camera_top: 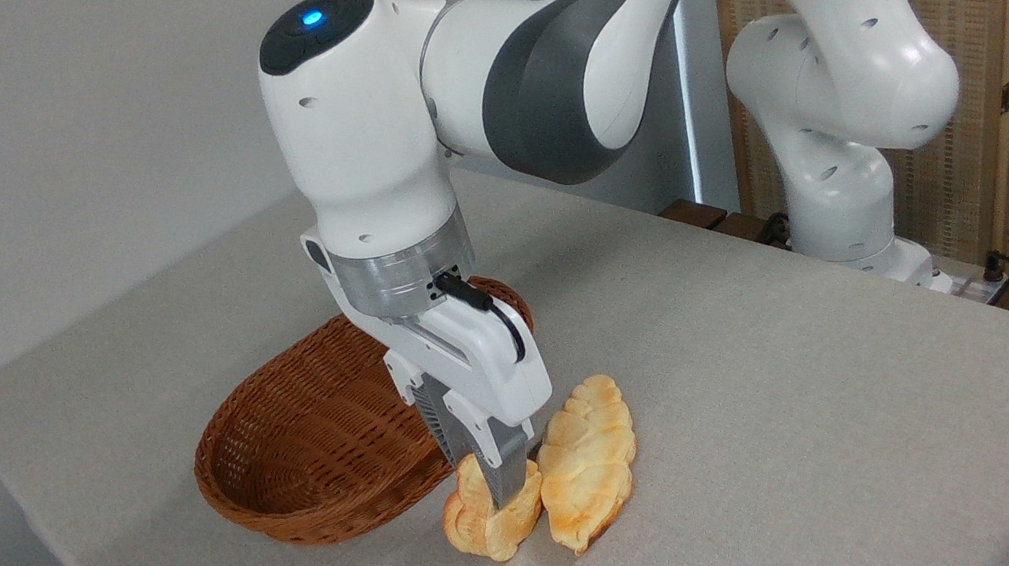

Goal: Put bread into the basket
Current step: 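Lift the held bun and carry it over the wicker basket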

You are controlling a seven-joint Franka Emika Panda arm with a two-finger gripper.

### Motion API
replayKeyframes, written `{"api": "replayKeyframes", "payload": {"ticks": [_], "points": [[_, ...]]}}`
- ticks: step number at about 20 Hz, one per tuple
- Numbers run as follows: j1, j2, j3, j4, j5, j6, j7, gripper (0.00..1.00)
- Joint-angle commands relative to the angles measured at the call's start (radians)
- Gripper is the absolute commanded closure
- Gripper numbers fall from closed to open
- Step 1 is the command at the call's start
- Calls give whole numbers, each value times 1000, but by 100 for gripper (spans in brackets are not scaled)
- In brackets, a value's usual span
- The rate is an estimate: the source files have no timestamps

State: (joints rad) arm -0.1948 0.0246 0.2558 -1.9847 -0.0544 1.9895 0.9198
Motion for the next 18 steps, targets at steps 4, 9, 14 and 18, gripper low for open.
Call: {"api": "replayKeyframes", "payload": {"ticks": [4, 9, 14, 18], "points": [[0, -20, 10, -8, -2, 20, 17, 69], [0, -22, 10, -5, -1, 20, 17, 69], [2, -23, 10, 49, -13, 20, 14, 69], [0, -37, 0, 79, -39, 22, 13, 69]]}}
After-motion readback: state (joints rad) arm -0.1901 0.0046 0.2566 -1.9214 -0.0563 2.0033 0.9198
